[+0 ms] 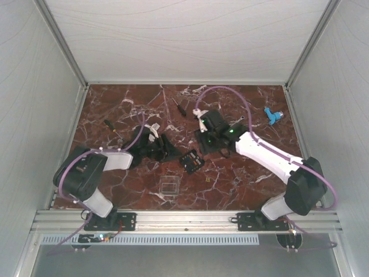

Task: Snap on the fuse box
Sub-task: Install the fuse at the fuse box base.

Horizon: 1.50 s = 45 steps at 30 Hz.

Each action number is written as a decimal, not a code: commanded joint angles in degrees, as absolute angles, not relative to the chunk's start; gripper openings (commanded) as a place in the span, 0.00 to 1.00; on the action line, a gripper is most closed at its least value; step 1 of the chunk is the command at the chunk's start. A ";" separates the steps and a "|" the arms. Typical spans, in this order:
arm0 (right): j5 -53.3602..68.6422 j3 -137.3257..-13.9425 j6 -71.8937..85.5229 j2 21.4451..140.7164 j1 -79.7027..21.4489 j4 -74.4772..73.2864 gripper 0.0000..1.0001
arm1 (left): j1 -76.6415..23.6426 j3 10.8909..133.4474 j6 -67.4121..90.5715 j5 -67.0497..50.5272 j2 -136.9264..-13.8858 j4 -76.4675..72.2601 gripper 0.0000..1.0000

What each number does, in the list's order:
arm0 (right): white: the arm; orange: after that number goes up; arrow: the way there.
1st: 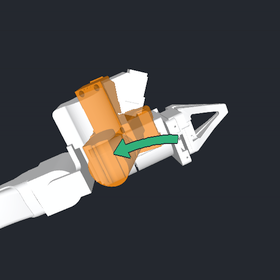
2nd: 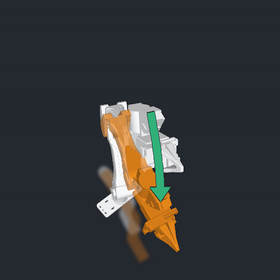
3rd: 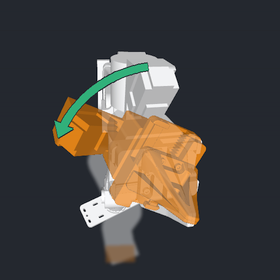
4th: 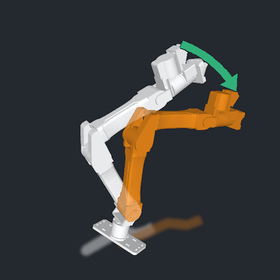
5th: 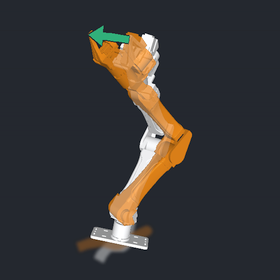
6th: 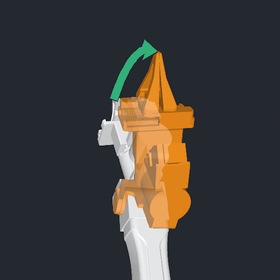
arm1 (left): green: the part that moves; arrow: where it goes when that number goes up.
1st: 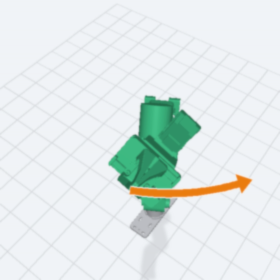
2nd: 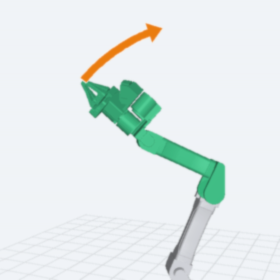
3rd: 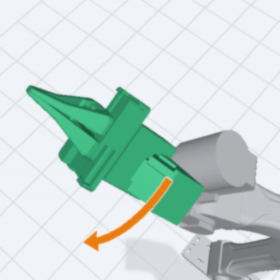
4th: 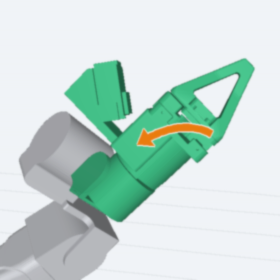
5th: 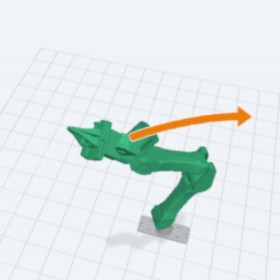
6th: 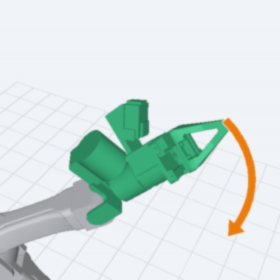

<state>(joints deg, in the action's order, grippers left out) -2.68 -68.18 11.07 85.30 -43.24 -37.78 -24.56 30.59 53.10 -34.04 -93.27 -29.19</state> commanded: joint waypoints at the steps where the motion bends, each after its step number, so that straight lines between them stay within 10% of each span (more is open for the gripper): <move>1: -2.59 -63.22 13.58 82.34 -36.03 -37.01 0.42 | -24.79 33.24 48.55 -29.88 -88.06 -23.86 0.55; 8: 1.00 -60.82 12.71 80.55 -33.67 -32.74 0.41 | -24.79 32.82 44.31 -24.19 -81.90 -16.51 0.62; 45: 4.28 -73.87 13.47 104.97 -44.61 -28.05 0.05 | -25.53 35.86 49.49 -34.32 -97.18 -26.54 0.34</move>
